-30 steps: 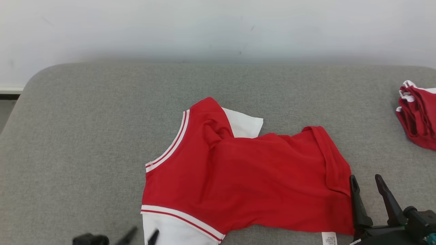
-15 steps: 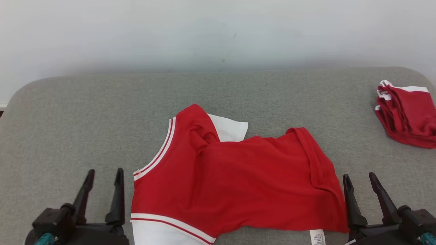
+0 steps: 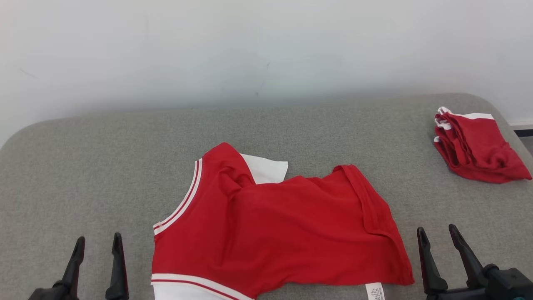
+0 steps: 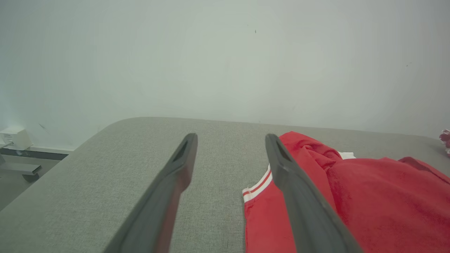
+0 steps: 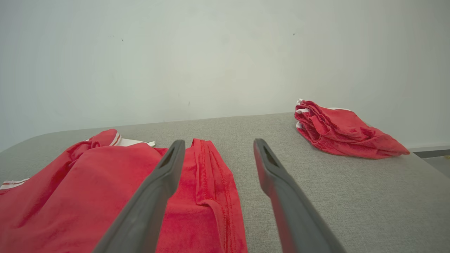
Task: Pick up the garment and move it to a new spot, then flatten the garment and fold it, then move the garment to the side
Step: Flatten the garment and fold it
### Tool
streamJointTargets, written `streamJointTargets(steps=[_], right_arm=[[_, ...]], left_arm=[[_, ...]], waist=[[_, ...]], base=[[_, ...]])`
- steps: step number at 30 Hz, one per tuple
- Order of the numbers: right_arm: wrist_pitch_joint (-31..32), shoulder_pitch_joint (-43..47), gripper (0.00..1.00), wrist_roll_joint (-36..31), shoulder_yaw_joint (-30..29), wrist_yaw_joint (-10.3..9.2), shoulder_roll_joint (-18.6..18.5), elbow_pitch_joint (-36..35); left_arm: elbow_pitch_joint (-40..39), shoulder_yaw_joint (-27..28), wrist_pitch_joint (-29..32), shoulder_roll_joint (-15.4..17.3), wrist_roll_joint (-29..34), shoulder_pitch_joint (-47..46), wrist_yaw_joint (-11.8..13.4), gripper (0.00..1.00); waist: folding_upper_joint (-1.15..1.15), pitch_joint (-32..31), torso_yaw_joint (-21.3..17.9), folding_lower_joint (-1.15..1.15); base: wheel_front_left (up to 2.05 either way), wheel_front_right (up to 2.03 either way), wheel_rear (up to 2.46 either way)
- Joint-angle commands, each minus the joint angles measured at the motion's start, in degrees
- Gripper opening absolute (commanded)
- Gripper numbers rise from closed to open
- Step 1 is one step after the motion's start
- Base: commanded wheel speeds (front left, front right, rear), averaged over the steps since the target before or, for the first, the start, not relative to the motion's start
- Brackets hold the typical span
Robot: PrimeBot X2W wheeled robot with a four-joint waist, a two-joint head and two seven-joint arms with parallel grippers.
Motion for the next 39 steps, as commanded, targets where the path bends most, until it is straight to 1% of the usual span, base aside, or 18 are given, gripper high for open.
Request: streamJointTargets(steps=[1, 8, 11, 13, 19, 27, 33, 39], right_arm=[[-0.25, 0.73, 1.00, -0.50, 0.10, -0.15, -0.16, -0.20], [-0.25, 2.29, 1.00, -0.74, -0.42, -0.15, 0.47, -0.42], [-0.25, 2.56, 1.00, -0.67, -0.54, -0.15, 0.78, -0.43], [-0.26, 2.80, 1.00, -0.64, -0.34, -0.15, 0.79, -0.29], [-0.25, 2.80, 1.00, -0.44, 0.31, -0.15, 0.85, 0.07], [-0.25, 2.34, 1.00, -0.25, 1.13, -0.15, 0.79, 0.84], [-0.25, 2.08, 1.00, -0.11, 1.12, -0.15, 0.51, 1.10], [-0.25, 1.94, 1.00, 0.25, 0.94, -0.15, 0.33, 1.87]], left_arm=[[0.14, 0.99, -0.12, -0.40, 1.07, 1.30, -0.58, 1.00], [-0.09, 4.36, -0.13, -2.36, 4.40, 3.61, -3.67, 1.00], [-0.44, 4.72, -0.13, -2.68, 6.42, 4.49, -5.26, 1.00], [-0.73, 5.35, -0.13, -3.78, 6.12, 4.83, -6.17, 1.00], [-0.56, 6.38, -0.13, -5.01, 7.64, 5.64, -8.40, 1.00], [0.55, 7.16, -0.13, -6.25, 8.88, 5.92, -9.73, 1.00], [0.92, 7.31, -0.13, -6.91, 9.73, 5.69, -10.23, 1.00], [3.40, 6.52, -0.13, -7.36, 8.28, 6.39, -10.56, 1.00]], waist=[[0.00, -0.53, -0.40, 0.00], [0.00, -1.22, -0.16, 0.00], [0.00, -1.37, 0.16, 0.00], [0.00, -1.38, 0.34, 0.00], [0.00, -1.22, 0.83, 0.00], [0.00, -1.01, 1.21, 0.00], [0.00, -0.98, 1.62, 0.00], [0.00, -0.96, 1.79, 0.00]], base=[[0.00, 0.00, 0.00], [0.00, 0.00, 0.00], [0.00, 0.00, 0.00], [0.00, 0.00, 0.00], [0.00, 0.00, 0.00], [0.00, 0.00, 0.00], [0.00, 0.00, 0.00], [0.00, 0.00, 0.00]])
